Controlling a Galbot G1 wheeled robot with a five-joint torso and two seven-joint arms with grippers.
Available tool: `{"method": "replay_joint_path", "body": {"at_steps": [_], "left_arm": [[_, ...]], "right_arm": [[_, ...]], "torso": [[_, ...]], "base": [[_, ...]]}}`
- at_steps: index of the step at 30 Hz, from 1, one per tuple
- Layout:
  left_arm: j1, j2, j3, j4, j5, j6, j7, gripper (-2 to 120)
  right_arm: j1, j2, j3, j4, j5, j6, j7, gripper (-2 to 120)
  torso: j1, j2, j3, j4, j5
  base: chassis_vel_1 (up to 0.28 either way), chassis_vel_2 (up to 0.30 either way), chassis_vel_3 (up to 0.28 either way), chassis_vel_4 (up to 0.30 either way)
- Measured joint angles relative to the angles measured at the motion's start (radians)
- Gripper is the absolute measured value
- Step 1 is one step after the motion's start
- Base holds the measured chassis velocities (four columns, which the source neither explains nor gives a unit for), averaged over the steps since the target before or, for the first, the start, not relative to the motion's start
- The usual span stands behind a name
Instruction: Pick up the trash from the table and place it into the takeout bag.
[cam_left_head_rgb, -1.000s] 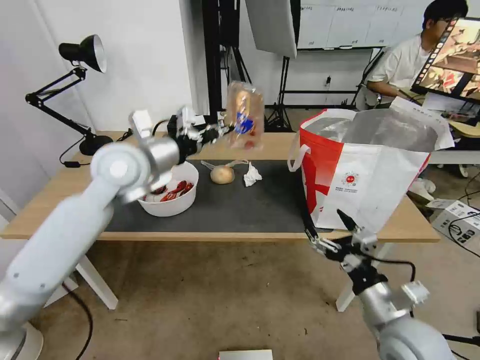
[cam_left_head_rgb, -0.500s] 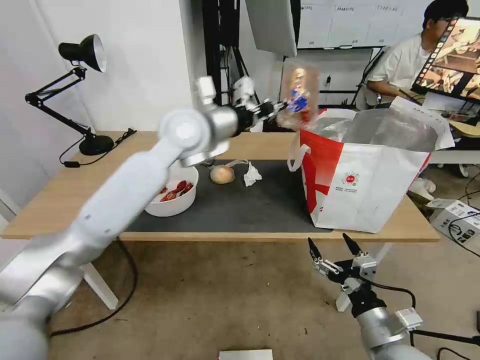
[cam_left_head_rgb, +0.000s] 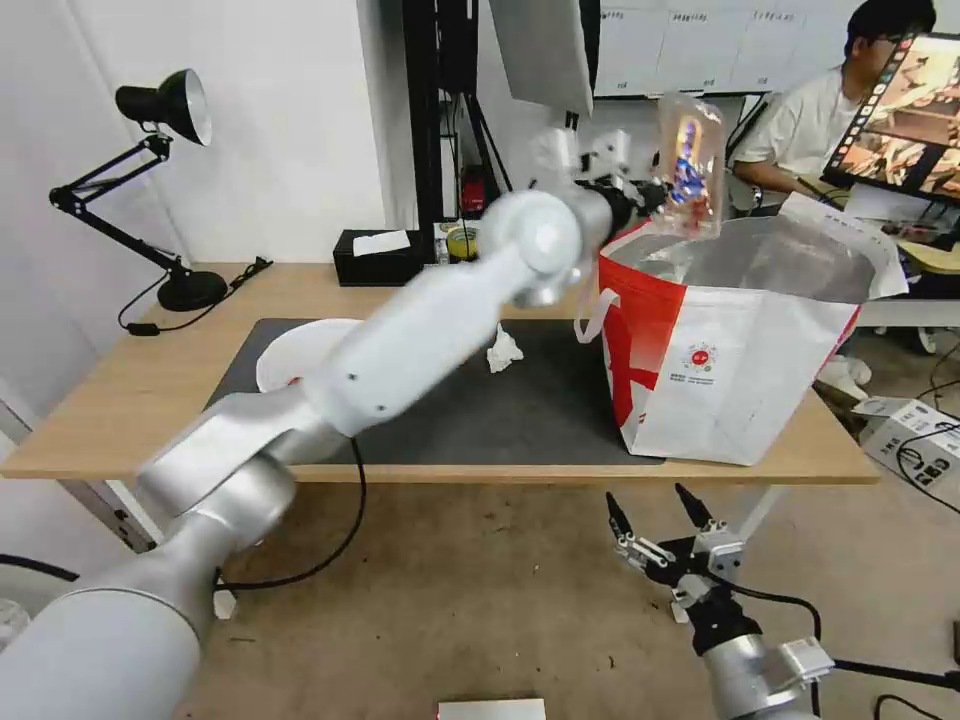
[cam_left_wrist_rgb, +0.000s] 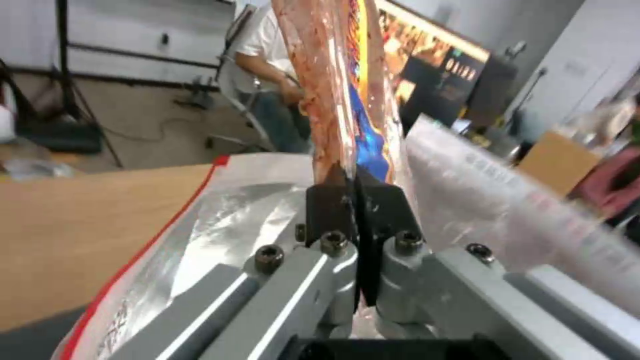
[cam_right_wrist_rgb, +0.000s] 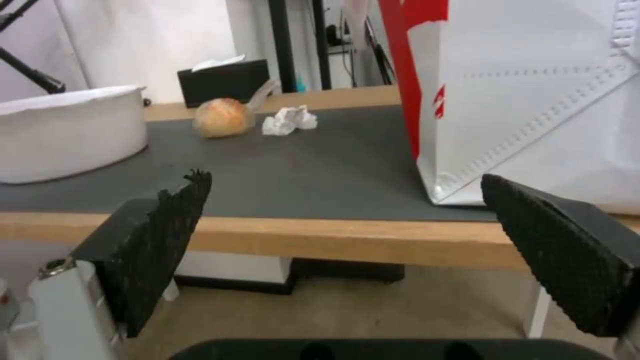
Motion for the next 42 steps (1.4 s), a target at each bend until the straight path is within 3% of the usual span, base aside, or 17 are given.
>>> {"method": "replay_joint_path", "body": {"at_steps": [4,11,21,26,30,35,38,39,42], "left_arm": [[0.000,0.000,0.040,-0.001,0.045,0.000,0.023,0],[0.000,0.000,0.051,-0.012,0.015,0.026,0.048,1],[-0.007,0.006,0.043,-0.034,-0.068,0.032,0.045,38],[-0.007,0.022,0.034,-0.050,-0.081,0.032,0.043,52],[-0.009,0.080,0.014,-0.109,-0.096,0.024,0.043,72],[-0.009,0.145,0.018,-0.164,-0.057,0.005,0.062,83],[0.026,0.244,0.009,-0.252,-0.020,-0.042,0.079,97],[0.026,0.244,0.009,-0.252,-0.020,-0.042,0.079,97],[0.077,0.334,0.003,-0.313,0.020,-0.115,0.115,100]], "right_arm": [[-0.003,0.001,-0.002,0.000,-0.003,0.002,-0.001,100],[-0.004,0.001,-0.002,-0.003,-0.003,0.003,-0.001,100],[-0.002,0.005,-0.005,-0.004,-0.006,0.001,-0.001,100],[-0.002,0.005,-0.005,-0.004,-0.007,-0.001,-0.001,100],[0.001,0.002,-0.009,-0.002,-0.006,-0.004,-0.002,100],[0.006,-0.002,-0.016,0.000,-0.006,-0.005,-0.002,100],[0.016,-0.007,-0.024,0.004,-0.006,-0.006,-0.002,100],[0.016,-0.007,-0.024,0.004,-0.006,-0.006,-0.002,100],[0.028,-0.016,-0.033,0.004,-0.003,-0.008,-0.001,100]], "torso": [[0.000,0.000,0.000,0.0001,-0.0002],[0.000,0.000,0.000,0.0002,-0.0002],[0.000,0.000,0.000,0.0001,-0.0002],[0.000,0.000,0.000,0.0001,-0.0003],[0.000,0.000,0.000,0.0000,-0.0004],[0.000,0.000,0.000,0.0001,-0.0005],[0.000,0.000,0.000,0.0000,-0.0007],[0.000,0.000,0.000,0.0000,-0.0007],[0.000,0.000,0.000,0.0003,-0.0008]], "base": [[0.000,0.000,0.000,0.000],[0.000,0.000,0.000,0.000],[0.000,0.000,0.000,0.000],[0.000,0.000,0.000,0.000],[0.000,0.000,0.000,0.000],[0.000,0.000,0.000,0.000],[0.000,0.000,0.000,0.000],[0.000,0.000,0.000,0.000],[0.000,0.000,0.000,0.000]]}}
